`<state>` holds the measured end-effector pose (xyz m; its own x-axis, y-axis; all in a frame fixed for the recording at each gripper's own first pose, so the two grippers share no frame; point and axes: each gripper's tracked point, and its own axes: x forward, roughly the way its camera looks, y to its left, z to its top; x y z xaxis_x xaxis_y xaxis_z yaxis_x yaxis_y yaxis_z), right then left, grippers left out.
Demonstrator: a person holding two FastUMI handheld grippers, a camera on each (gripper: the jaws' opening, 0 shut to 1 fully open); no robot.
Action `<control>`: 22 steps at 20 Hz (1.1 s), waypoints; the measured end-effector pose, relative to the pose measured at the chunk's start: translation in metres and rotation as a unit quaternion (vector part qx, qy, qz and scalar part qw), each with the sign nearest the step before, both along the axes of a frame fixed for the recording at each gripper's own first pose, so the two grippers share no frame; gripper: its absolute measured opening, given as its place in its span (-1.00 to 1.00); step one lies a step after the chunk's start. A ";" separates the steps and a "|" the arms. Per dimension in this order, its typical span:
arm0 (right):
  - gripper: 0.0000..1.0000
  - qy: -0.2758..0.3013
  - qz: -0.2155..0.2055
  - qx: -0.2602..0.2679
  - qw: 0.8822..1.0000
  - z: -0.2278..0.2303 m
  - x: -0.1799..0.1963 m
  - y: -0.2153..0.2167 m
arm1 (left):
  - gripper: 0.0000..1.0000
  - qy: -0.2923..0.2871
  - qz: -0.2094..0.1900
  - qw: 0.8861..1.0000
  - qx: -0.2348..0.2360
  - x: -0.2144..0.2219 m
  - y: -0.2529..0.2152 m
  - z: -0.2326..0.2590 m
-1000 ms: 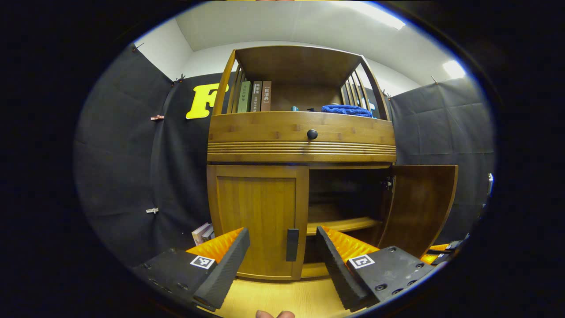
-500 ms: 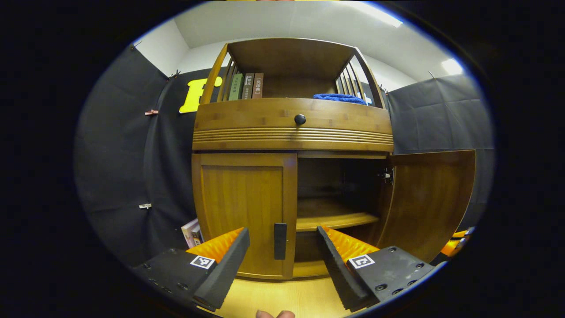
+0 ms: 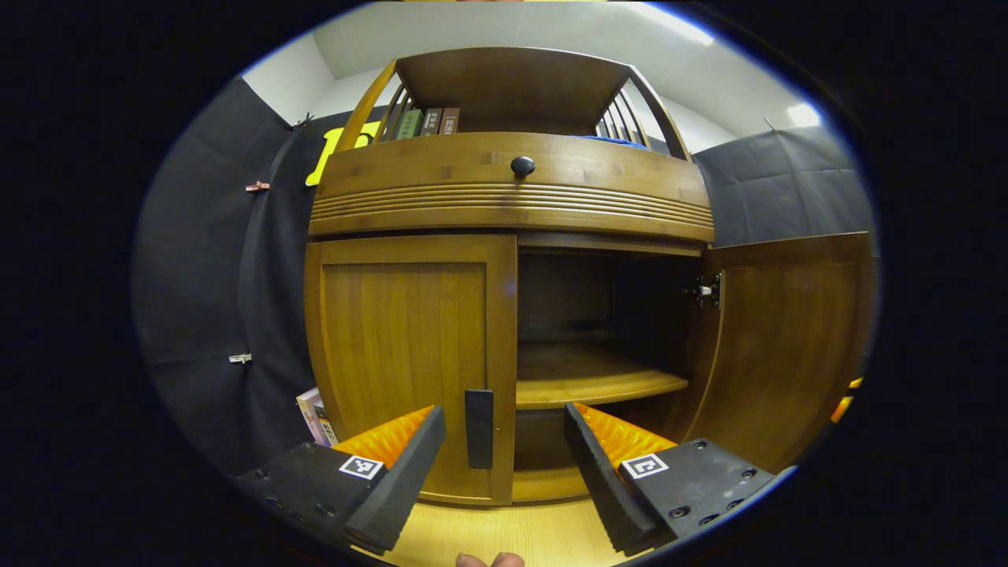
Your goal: Open the right door of the double-door shoe cabinet with the right hand, and open the left door with the left hand.
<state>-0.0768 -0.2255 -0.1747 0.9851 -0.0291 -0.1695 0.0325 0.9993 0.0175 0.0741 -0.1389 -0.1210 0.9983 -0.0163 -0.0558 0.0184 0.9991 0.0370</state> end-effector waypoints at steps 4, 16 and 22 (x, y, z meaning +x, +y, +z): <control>0.75 -0.003 -0.051 0.002 0.999 0.002 -0.005 -0.028 | 0.86 -0.007 0.008 1.000 -0.003 0.025 0.007 -0.013; 0.95 -0.012 -0.115 0.020 0.993 0.009 -0.009 -0.053 | 0.69 0.013 0.016 1.000 0.005 0.080 0.020 -0.056; 0.92 -0.013 -0.128 0.022 0.991 0.013 -0.014 -0.055 | 0.34 0.021 0.020 1.000 0.000 0.098 0.025 -0.062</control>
<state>-0.0904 -0.2807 -0.1621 0.9505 -0.2719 -0.1504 0.2839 0.9567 0.0645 0.1718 -0.1144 -0.1828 0.9949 0.0226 -0.0981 -0.0191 0.9992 0.0363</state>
